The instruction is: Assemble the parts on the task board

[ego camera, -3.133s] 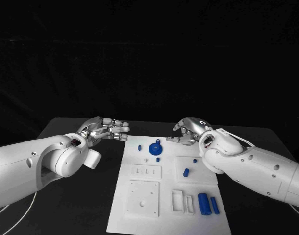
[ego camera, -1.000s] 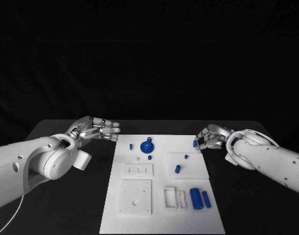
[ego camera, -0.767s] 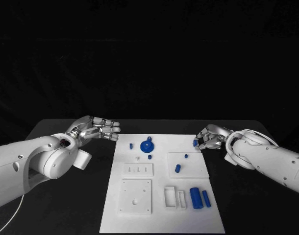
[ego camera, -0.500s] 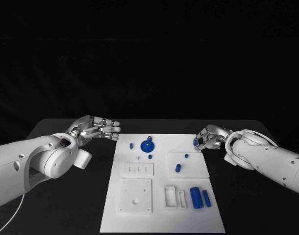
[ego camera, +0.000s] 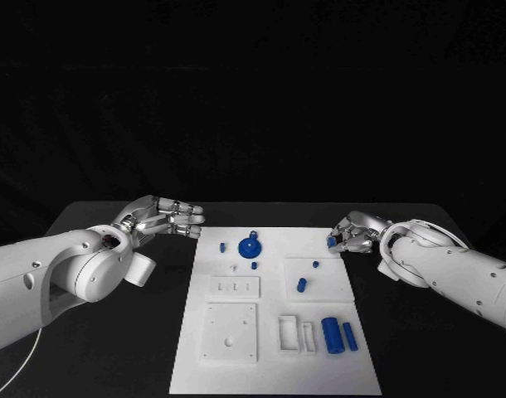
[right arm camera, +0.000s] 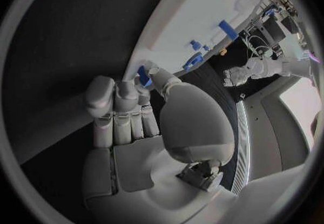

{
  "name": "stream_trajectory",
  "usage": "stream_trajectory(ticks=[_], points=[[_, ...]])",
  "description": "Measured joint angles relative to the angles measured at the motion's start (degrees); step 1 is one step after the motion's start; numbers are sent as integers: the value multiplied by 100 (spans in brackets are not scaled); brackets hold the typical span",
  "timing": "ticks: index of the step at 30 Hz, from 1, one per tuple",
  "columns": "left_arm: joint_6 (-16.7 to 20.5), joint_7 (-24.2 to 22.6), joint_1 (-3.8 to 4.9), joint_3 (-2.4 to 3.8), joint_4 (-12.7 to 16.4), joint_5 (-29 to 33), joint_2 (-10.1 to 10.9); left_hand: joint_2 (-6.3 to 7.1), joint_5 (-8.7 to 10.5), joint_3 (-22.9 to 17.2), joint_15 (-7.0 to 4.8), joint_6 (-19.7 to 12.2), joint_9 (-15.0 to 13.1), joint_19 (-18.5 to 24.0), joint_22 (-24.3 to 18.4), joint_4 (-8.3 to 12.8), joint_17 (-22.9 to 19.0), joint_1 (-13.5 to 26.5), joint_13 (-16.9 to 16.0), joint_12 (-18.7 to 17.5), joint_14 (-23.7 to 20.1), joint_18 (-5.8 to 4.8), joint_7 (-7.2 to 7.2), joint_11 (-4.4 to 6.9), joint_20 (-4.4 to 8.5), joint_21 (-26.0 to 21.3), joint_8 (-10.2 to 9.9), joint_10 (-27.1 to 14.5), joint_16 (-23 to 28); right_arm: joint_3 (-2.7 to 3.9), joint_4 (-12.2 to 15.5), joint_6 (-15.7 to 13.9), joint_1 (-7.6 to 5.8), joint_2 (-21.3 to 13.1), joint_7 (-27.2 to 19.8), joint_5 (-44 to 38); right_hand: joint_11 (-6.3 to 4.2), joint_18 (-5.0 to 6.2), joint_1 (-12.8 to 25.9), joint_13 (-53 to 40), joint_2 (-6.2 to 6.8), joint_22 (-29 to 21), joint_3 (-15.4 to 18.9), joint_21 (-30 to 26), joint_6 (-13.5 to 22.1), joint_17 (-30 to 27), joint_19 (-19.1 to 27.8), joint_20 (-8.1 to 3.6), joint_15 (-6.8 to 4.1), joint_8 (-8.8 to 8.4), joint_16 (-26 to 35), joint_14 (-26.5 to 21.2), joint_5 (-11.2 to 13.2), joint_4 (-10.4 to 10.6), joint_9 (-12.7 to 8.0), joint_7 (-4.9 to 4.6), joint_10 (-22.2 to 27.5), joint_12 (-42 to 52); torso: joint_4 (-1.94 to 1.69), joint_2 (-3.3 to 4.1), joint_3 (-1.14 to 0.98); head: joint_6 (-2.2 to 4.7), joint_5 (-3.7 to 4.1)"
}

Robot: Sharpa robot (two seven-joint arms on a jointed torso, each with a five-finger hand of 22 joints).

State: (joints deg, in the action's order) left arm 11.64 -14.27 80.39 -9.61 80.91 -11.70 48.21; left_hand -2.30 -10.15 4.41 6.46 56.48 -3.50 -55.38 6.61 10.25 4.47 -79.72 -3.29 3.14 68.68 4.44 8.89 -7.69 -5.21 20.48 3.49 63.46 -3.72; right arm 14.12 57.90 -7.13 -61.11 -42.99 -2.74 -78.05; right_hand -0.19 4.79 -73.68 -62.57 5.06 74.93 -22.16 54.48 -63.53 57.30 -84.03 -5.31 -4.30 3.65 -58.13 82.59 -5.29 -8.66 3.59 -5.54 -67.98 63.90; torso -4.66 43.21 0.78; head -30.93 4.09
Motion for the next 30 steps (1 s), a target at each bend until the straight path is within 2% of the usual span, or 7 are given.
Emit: stream_trajectory(ticks=[5, 18, 21, 26, 27, 29, 30], points=[[-1, 2, 0, 0, -1, -2, 4, -20, 0, 0, 0, 0, 0, 0, 0, 0, 0, 20, 0, 0, 0, 0, 0, 0, 0, 0, 0, 0, 0, 0, -10, -15, 0, 5, 0, -9, 0, -1, 18, 0, -18, 0, -237, 0, -111, 0, 0, 0, 0, -5, 0, 0, 218, 4, -6, 30, 0, 0, 0, 0, -1, 1, 2], [-6, 13, 0, 0, 0, -12, 10, -20, 0, 0, 0, 0, 0, 0, 0, 0, 1, 20, 0, 0, 0, 0, 0, 0, 0, 0, 0, 0, 0, -5, 9, -222, 29, 41, 8, -22, -35, -1, 45, -59, -95, -1, -251, 64, -379, 57, 0, 0, -19, -27, -47, 21, 222, -13, -2, 89, -37, 70, 5, -1, -8, -4, -2], [-6, 30, 0, 0, -1, -50, 26, -63, 0, 0, -96, 124, -5, -9, 18, 0, 32, 63, 0, 0, 120, 0, -61, 104, 9, 46, 0, 318, 0, -6, 106, -326, 31, 35, 10, -22, -41, 0, 44, -91, -109, -1, -250, 88, -379, 92, 0, 0, -20, -27, -79, 21, 224, -13, 1, 89, -64, 94, 23, -1, -12, 6, -33], [17, 104, 0, 0, -23, -143, 34, -150, -7, 24, -279, 192, -4, -235, 130, 24, 142, 150, 0, 0, 580, -1, -129, 251, 235, 273, 0, 697, -137, -5, 434, -537, 15, -36, 39, -22, -54, -1, 14, -117, -138, -1, -244, 110, -400, 120, 0, 0, -19, -27, -89, 22, 225, -20, 8, 95, -96, 109, 64, -5, -20, 43, -60], [32, 130, 0, 1, -23, -150, 32, -178, -153, 48, -330, 198, -4, -306, 165, -7, 179, 231, -1, 0, 709, -1, -136, 293, 279, 338, 0, 803, -214, -4, 508, -572, 1, -47, 53, -22, -63, -1, 14, -123, -138, -1, -243, 111, -413, 123, 0, 0, -20, -28, -89, 22, 225, -20, 8, 98, -104, 127, 73, -7, -21, 52, -67], [85, 208, 1, 2, -21, -147, 16, -225, -660, 48, -450, 251, -5, -439, 252, -110, 275, 408, -11, 25, 946, -94, -188, 405, 397, 498, 0, 1100, -424, -1, 684, -641, -48, -57, 97, -22, -63, 0, 7, -126, -145, -2, -243, 111, -423, 127, 0, 0, -19, -29, -89, 22, 241, -20, 9, 93, -105, 131, 93, -17, -21, 60, -79], [112, 253, 3, 2, -19, -138, 3, -228, -782, 39, -522, 323, -11, -522, 310, -119, 345, 446, -19, 71, 1087, -93, -217, 477, 467, 601, 6, 1293, -571, 1, 768, -670, -73, -57, 122, -24, -63, -1, 6, -126, -145, -1, -243, 111, -424, 127, 0, 0, -19, -29, -89, 22, 241, -20, 9, 93, -105, 131, 103, -23, -20, 63, -88]])
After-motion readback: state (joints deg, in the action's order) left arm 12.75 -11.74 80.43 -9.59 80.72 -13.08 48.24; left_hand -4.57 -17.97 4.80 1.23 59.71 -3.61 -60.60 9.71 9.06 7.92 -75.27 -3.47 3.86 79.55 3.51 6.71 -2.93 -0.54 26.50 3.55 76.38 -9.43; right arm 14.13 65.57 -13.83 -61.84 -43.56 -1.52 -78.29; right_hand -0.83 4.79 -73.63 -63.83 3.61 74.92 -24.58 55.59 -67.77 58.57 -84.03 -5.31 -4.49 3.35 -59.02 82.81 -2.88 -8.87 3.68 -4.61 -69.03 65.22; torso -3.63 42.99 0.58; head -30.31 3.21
